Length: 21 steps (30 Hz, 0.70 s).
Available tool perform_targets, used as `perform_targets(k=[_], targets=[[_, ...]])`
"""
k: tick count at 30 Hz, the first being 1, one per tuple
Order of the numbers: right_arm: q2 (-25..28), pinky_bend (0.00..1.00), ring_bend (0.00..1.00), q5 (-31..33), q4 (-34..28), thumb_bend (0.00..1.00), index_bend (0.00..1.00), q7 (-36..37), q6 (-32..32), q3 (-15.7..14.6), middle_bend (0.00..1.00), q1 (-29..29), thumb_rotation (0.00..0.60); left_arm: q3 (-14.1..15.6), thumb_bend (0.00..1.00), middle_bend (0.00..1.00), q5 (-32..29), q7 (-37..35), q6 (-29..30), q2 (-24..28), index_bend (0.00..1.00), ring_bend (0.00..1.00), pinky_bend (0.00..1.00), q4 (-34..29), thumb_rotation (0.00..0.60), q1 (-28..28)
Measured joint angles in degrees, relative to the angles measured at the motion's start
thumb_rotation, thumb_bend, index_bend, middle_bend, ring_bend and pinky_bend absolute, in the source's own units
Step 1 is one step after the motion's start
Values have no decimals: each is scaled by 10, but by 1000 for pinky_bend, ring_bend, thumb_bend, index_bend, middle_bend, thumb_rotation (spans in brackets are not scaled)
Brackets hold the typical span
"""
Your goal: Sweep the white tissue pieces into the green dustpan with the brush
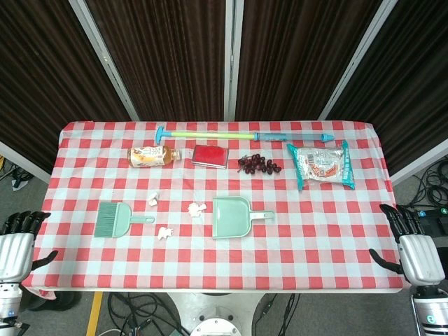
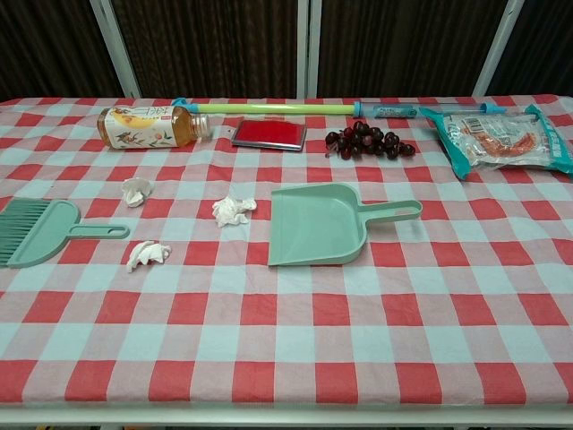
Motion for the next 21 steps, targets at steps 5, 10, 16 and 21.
perform_targets(k=[5,10,16,21], targets=[[4,73,0,0,-6,122,0,-6,2,-4,103,-4,600,0,107,199,7,-1,-4,0,208,144,148,-1,600,-3],[6,69,0,0,-8,122,0,-5,-1,-8,102,-5,600,-2,107,199,16,-4,-2,1,208,144,148,-5,600,-5],[11,69,0,-14,-7,123,0,-5,4,-5,102,-1,600,-8,109,199,32,-5,-14,0,212,145,148,-9,600,-23],[26,69,0,-18,-20,122,0,-18,3,0,102,7,600,-20,142,271,43,-8,-60,2,302,250,231,-14,600,-65]])
